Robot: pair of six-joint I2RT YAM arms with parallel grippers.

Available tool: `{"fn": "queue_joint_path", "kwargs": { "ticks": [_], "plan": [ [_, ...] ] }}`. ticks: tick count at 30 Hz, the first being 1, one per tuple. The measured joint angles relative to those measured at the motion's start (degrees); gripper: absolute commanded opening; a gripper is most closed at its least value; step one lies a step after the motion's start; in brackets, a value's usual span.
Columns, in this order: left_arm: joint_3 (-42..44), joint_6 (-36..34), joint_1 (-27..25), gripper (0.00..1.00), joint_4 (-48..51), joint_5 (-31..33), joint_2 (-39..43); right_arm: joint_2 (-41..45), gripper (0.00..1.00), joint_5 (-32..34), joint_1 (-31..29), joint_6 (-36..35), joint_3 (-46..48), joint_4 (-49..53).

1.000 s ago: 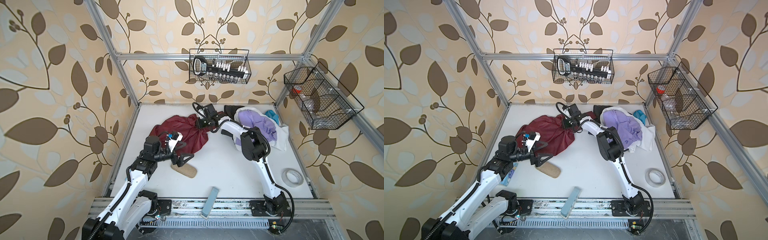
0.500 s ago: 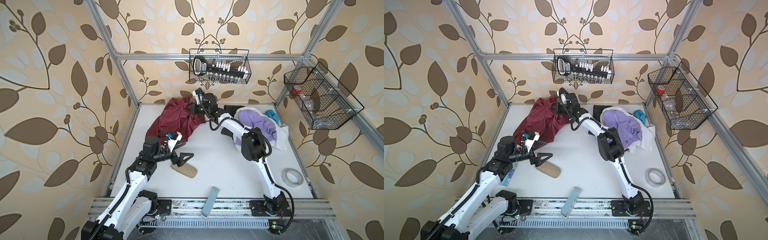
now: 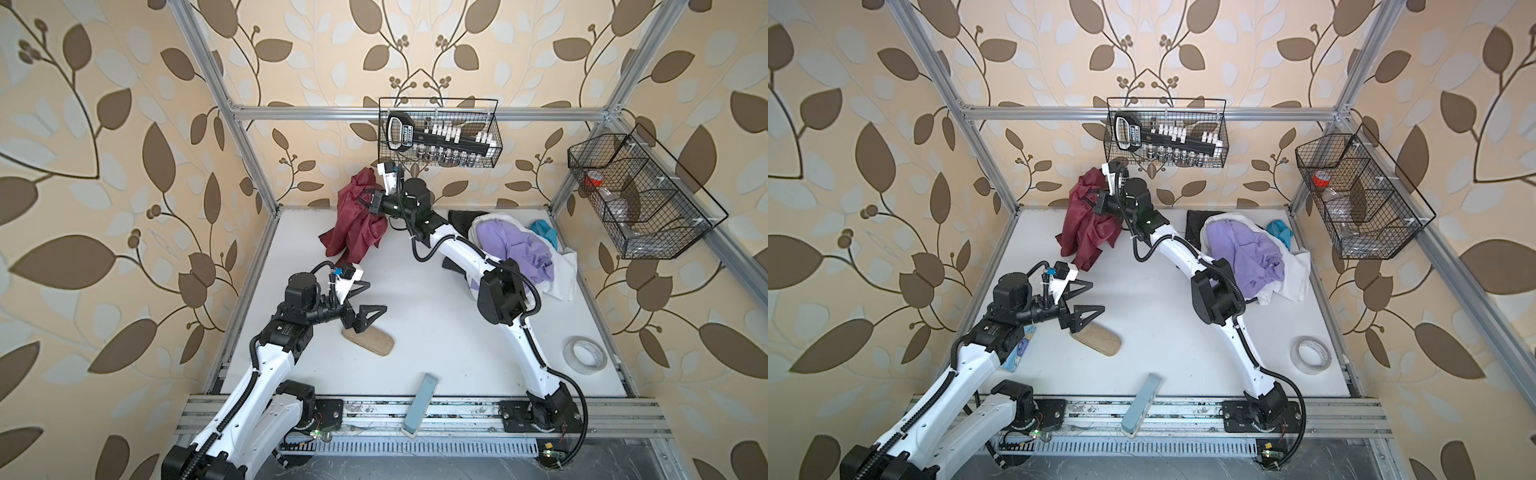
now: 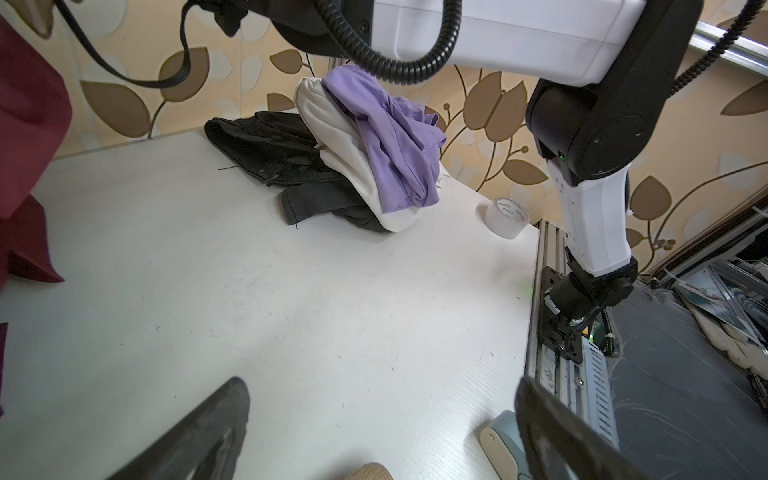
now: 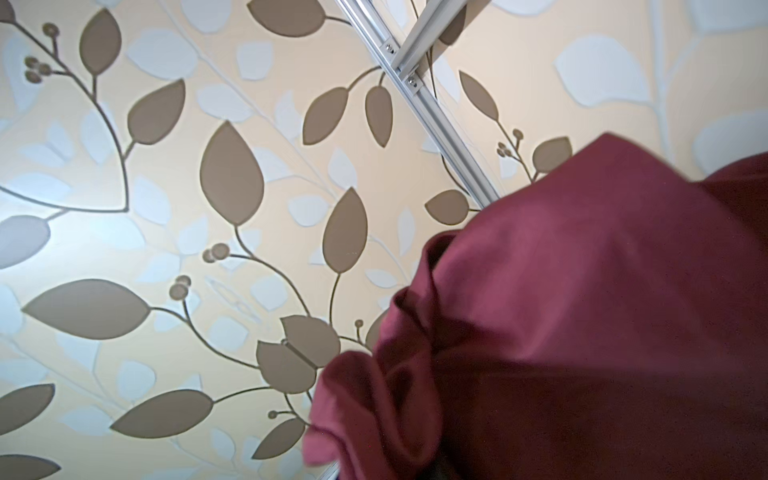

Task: Pick out a specific cloth from the pile
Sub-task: 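Set the dark red shirt down away from the pile and release it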

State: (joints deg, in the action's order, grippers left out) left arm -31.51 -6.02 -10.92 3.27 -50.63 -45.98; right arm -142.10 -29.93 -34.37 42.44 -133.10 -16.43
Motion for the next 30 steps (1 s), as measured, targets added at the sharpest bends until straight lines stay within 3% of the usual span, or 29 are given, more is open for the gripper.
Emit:
{"fn": "queue_joint_path", "kwargs": {
  "ticks": [14,30],
  "plan": [
    [0.87,0.02,0.00,0.99,-0.13,0.15,0.94,-19.17,0.00,-3.76,-4.02,2.82,-3.19,2.01],
    [0.87,0.02,0.00,0.99,-0.11,0.15,0.94,-21.59,0.00,-3.76,-5.75,2.43,-3.19,3.82]
  ]
}}
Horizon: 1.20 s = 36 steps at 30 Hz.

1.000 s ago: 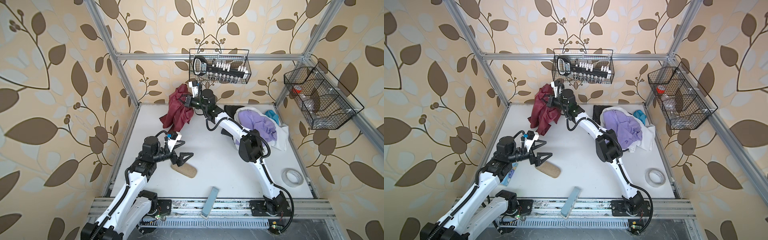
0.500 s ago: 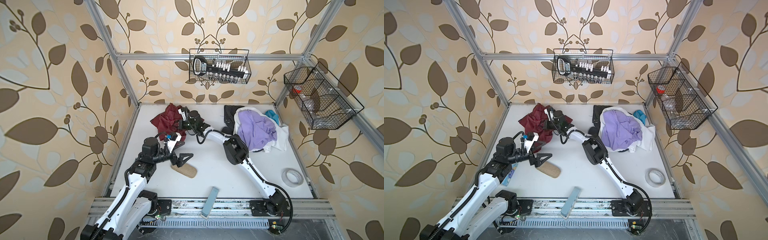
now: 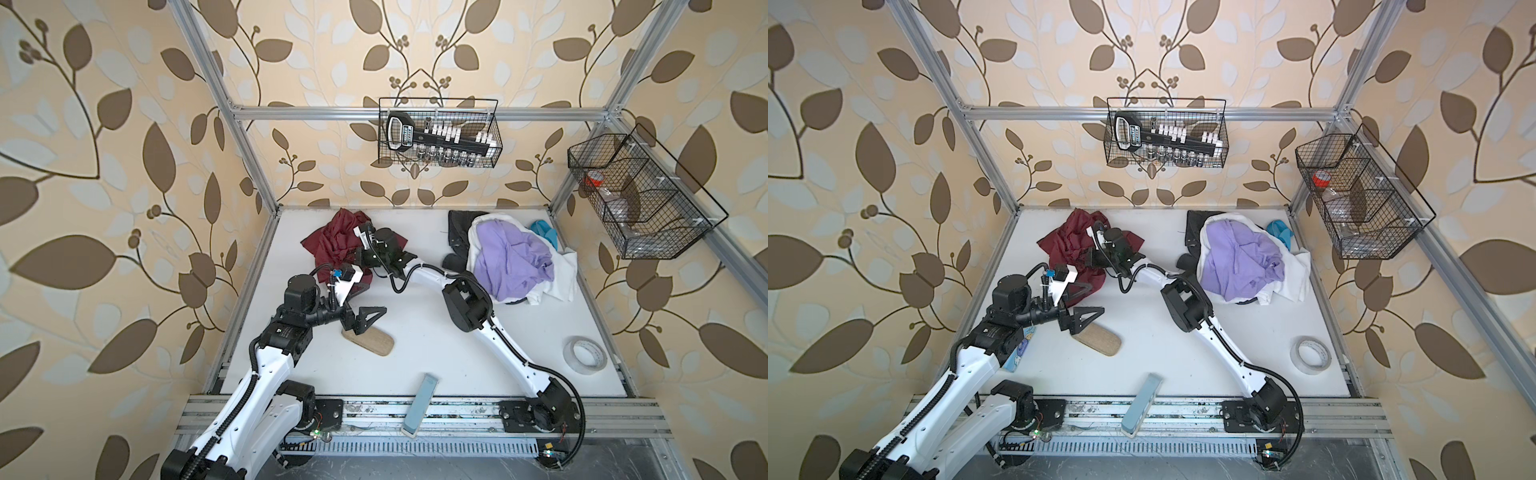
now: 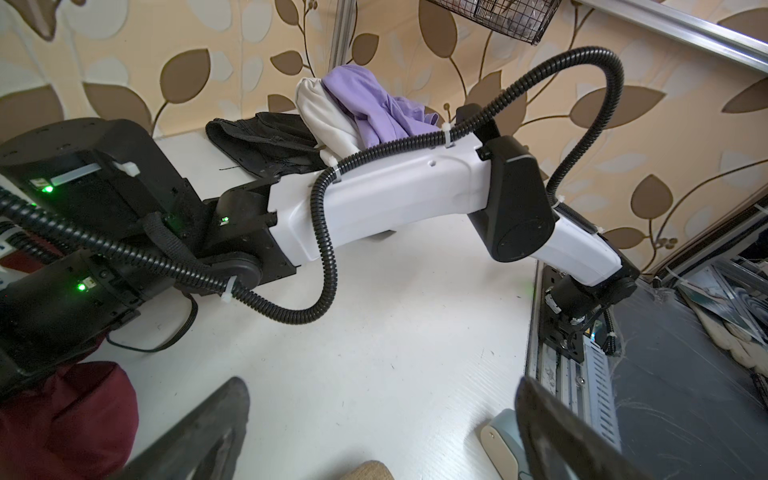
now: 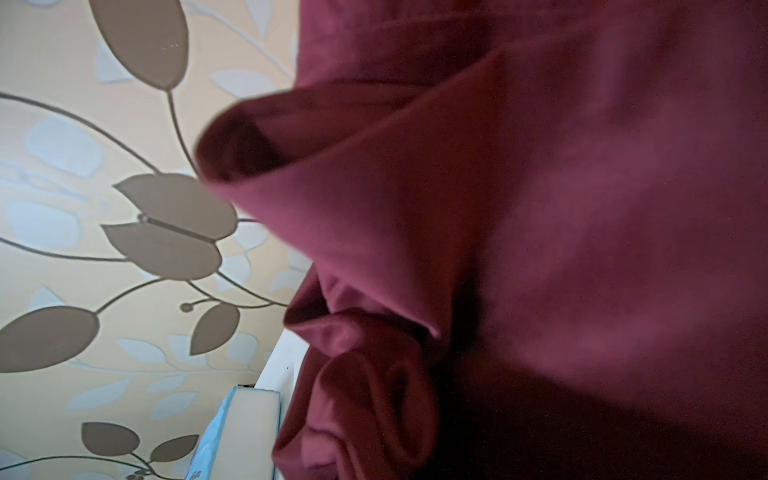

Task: Pick out a specific cloth from the pile
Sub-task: 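Set the dark red shirt down away from the pile and release it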

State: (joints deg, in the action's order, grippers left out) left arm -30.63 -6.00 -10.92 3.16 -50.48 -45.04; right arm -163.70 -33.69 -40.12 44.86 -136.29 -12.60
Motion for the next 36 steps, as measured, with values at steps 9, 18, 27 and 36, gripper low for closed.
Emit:
{"fn": "queue_joint_path", "kwargs": {
  "ticks": [9,18,27,36],
  "plan": [
    [0.02,0.00,0.00,0.99,-0.02,0.00,0.04,-0.46,0.67,-1.90,-2.12,-0.50,0.00,-0.20],
    [0.02,0.00,0.00,0.99,-0.02,0.00,0.42,1.07,0.99,-4.26,-2.14,-1.51,1.81,-4.00],
    [0.04,0.00,0.00,0.99,-0.02,0.00,1.22,9.05,0.99,-4.22,-1.75,-5.03,10.97,-1.05],
    [0.04,0.00,-0.04,0.99,-0.33,0.00,1.68,20.17,1.00,1.14,-0.68,-13.00,16.74,9.92]
  ]
}}
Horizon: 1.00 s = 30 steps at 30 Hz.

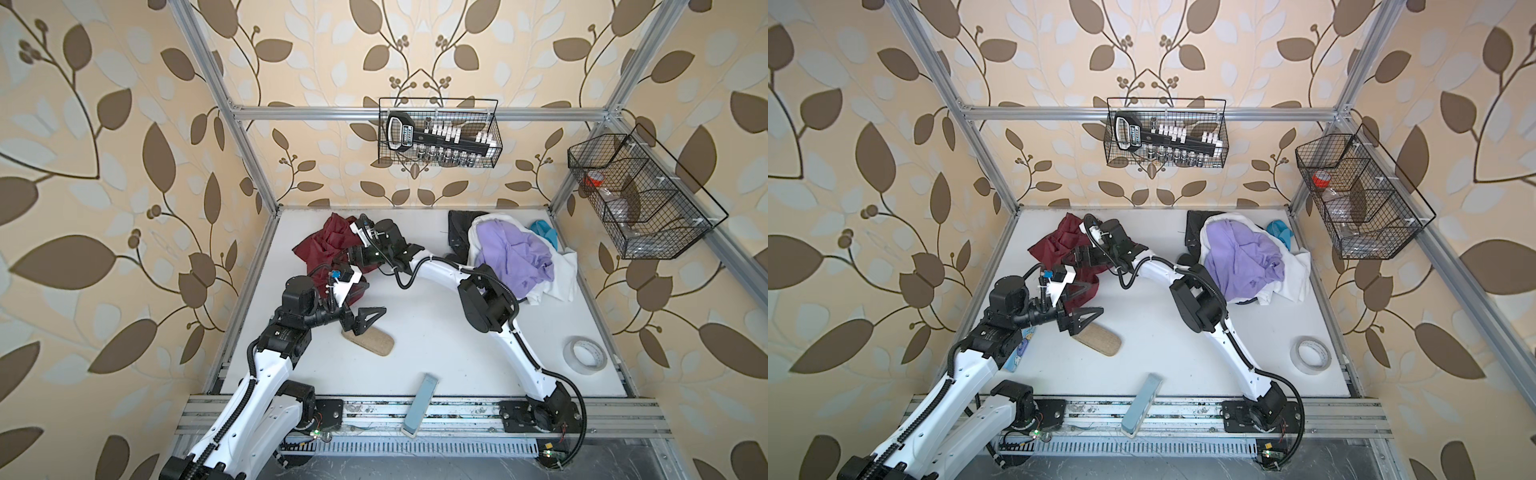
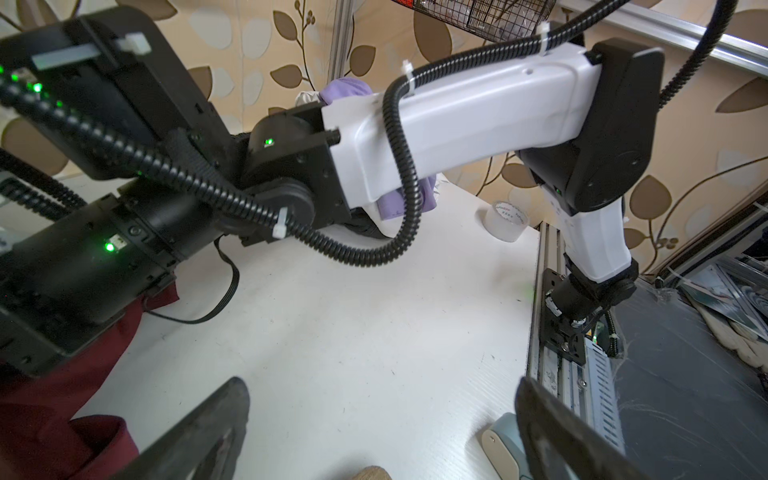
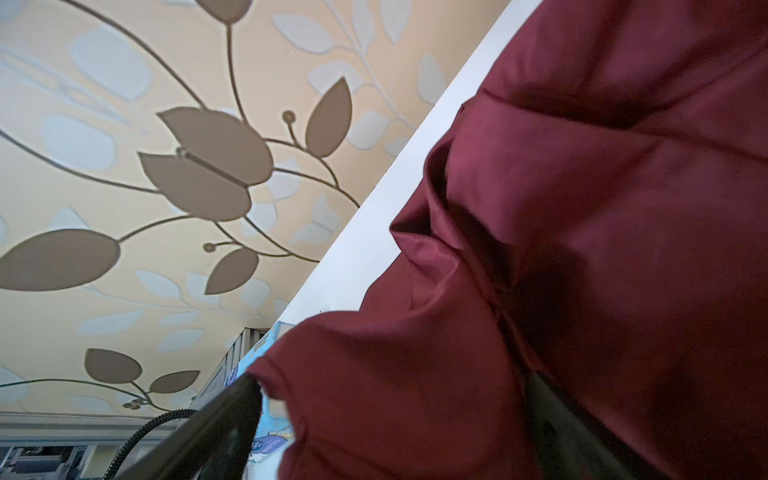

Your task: Pick out a specific cloth from the pile

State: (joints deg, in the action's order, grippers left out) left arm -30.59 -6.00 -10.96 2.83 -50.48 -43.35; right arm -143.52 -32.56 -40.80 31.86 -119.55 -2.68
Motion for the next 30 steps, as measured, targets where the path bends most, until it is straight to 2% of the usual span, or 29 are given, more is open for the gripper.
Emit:
{"fn": "queue_joint_path", "kwargs": {
  "ticks": [4,10,13,20,23,26,30],
  "plan": [
    [0.02,0.00,0.00,0.99,-0.04,0.02,0.13,5.01,0.99,1.81,1.60,-2.23,4.61,3.50],
    [0.04,-0.02,-0.39,0.99,-0.04,0.07,0.13,17.66,1.00,5.92,6.05,-6.47,19.52,8.63],
    [0.04,-0.02,-0.74,0.99,-0.02,0.15,0.13,27.06,0.99,8.87,8.68,-8.52,28.79,10.47],
    [0.04,0.00,-2.99,0.99,-0.02,1.99,-0.39,57.07,1.00,19.54,14.47,-13.75,51.19,12.11],
    [0.04,0.28,-4.26,0.99,0.20,6.21,-1.20,68.52,1.00,23.47,18.08,-14.99,58.73,11.85],
    [0.04,1.73,-4.87,0.99,0.48,14.47,-1.84,76.63,1.00,27.41,23.04,-15.87,65.75,11.37],
    [0.07,4.46,-4.87,0.99,0.31,31.95,-2.36,81.85,1.00,35.74,27.82,-16.79,74.66,9.57]
  ]
}}
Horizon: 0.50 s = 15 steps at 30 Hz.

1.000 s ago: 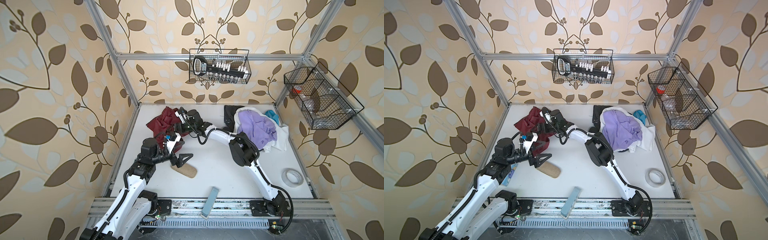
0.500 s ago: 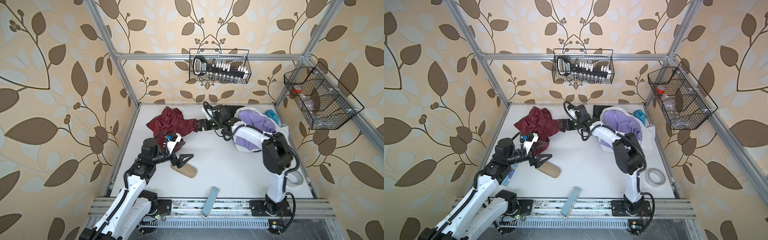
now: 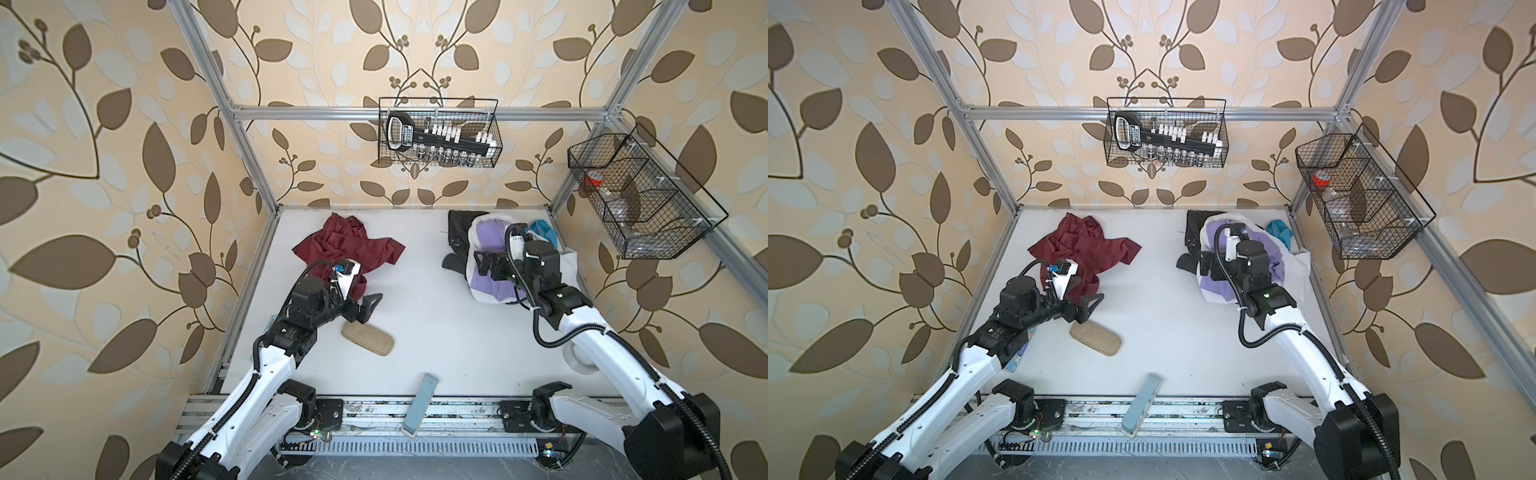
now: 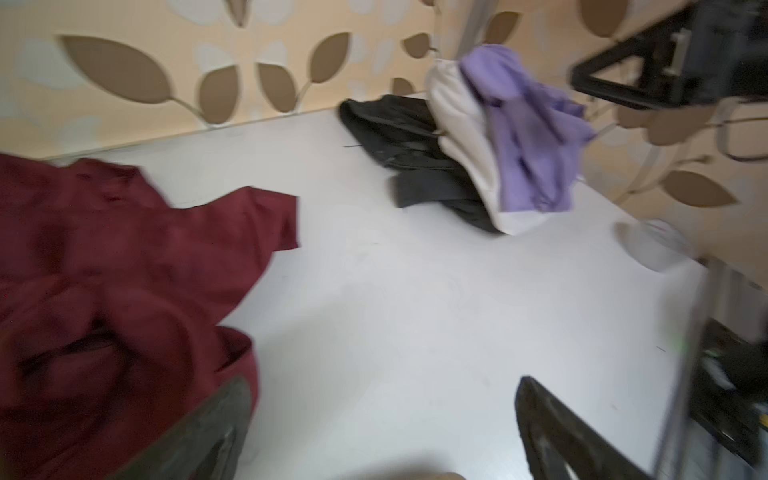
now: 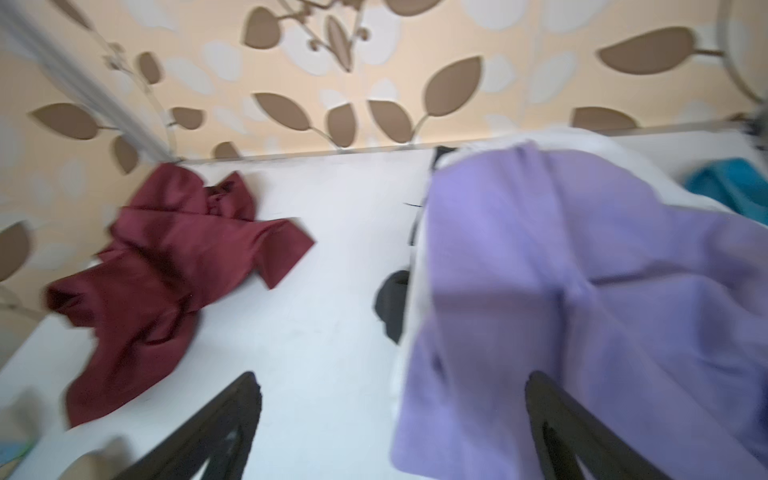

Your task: Pick out a specific cloth from the pile

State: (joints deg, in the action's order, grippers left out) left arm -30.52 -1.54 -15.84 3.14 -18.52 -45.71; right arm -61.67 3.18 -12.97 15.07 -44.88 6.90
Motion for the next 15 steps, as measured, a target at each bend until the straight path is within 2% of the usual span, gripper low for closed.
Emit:
{"fn": "queue_joint_path", "kwargs": {
  "ticks": [4,7,11,15],
  "plan": [
    [2.97,1.99,0.02,0.99,-4.07,20.98,-0.55,2.36,1.00,8.76,2.03,-1.14,9.27,-6.38],
    [7.74,1.64,0.17,0.99,-9.20,32.98,-1.01,3.65,0.99,12.26,3.61,-2.69,16.20,-14.43],
    [14.12,0.39,2.38,0.99,-19.12,42.03,-3.87,2.01,0.99,16.20,5.25,-4.20,22.60,-24.81],
    [16.92,1.18,7.93,0.98,-28.76,44.04,-11.19,-2.78,0.99,18.38,7.67,-4.42,24.94,-33.51]
  ]
}}
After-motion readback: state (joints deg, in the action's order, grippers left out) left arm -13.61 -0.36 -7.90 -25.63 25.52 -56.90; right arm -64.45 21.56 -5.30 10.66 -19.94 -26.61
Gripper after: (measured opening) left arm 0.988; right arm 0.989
